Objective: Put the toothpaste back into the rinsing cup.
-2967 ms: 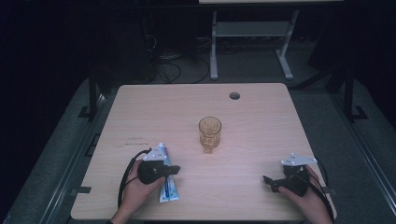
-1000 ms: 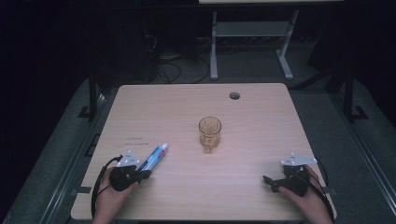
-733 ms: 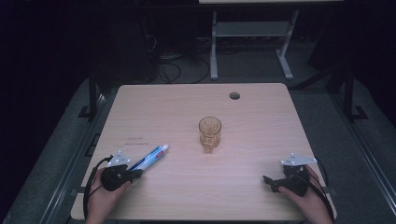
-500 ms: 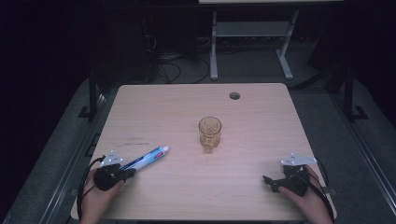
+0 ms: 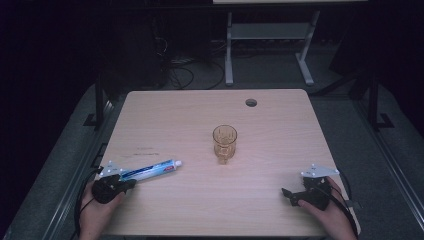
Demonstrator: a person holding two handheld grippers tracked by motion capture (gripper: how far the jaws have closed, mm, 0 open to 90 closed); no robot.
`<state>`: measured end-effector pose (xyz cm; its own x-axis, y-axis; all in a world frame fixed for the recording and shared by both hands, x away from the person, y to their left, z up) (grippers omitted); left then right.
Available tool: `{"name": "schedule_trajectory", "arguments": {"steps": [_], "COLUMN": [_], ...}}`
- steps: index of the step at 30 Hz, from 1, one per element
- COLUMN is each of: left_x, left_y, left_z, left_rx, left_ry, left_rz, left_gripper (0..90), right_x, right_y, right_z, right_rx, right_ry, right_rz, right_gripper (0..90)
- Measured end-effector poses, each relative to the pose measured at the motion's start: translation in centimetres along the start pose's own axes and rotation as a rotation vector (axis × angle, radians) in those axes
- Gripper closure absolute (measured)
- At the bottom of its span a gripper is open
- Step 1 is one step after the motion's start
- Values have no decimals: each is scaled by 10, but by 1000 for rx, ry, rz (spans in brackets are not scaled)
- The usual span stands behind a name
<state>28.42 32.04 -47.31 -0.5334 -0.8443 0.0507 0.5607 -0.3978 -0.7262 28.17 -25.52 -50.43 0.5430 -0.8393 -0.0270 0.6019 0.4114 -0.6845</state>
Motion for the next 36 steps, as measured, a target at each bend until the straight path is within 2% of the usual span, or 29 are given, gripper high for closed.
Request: {"name": "schedule_trajectory", "arguments": {"steps": [2,3,7,8,9,14,22,23,28,32,36], "left_x": [5,5,12,16,16,23,26,26,30,32,32], "left_y": [-2,-2,0,4,4,15,32,35,52,70,78], "left_z": [8,8,26,36,36,58,88,92,104,110,111], "left_rx": [26,26,53,62,62,77,104,99,93,54,29], "left_ry": [1,1,18,28,28,64,65,77,88,87,86], "left_rz": [-22,-22,-52,-67,-67,-89,-122,-124,-140,-144,-136], "left_gripper": [900,900,900,900,900,900,900,900,900,900,900], "right_x": [0,0,0,0,0,0,0,0,0,0,0], "right_y": [0,0,0,0,0,0,0,0,0,0,0], "right_z": [0,0,0,0,0,0,0,0,0,0,0], "right_rx": [1,1,1,1,1,1,1,1,1,1,1], "right_ry": [1,1,0,0,0,1,0,0,0,0,0], "right_rz": [0,0,0,0,0,0,0,0,0,0,0], "right_gripper": [18,18,18,18,18,18,18,18,18,18,18]}}
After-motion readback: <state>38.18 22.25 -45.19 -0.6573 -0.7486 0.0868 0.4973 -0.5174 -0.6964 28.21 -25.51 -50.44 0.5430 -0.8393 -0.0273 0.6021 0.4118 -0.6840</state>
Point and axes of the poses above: each handheld gripper's, and its own axes: y roughly forward along the jaws, z roughly out of its top, x roughly to its right, the point moved 3 cm from there along y, roughly forward along the jaws, and after that the axes turned 2 degrees about x, right-handed, at the moved point
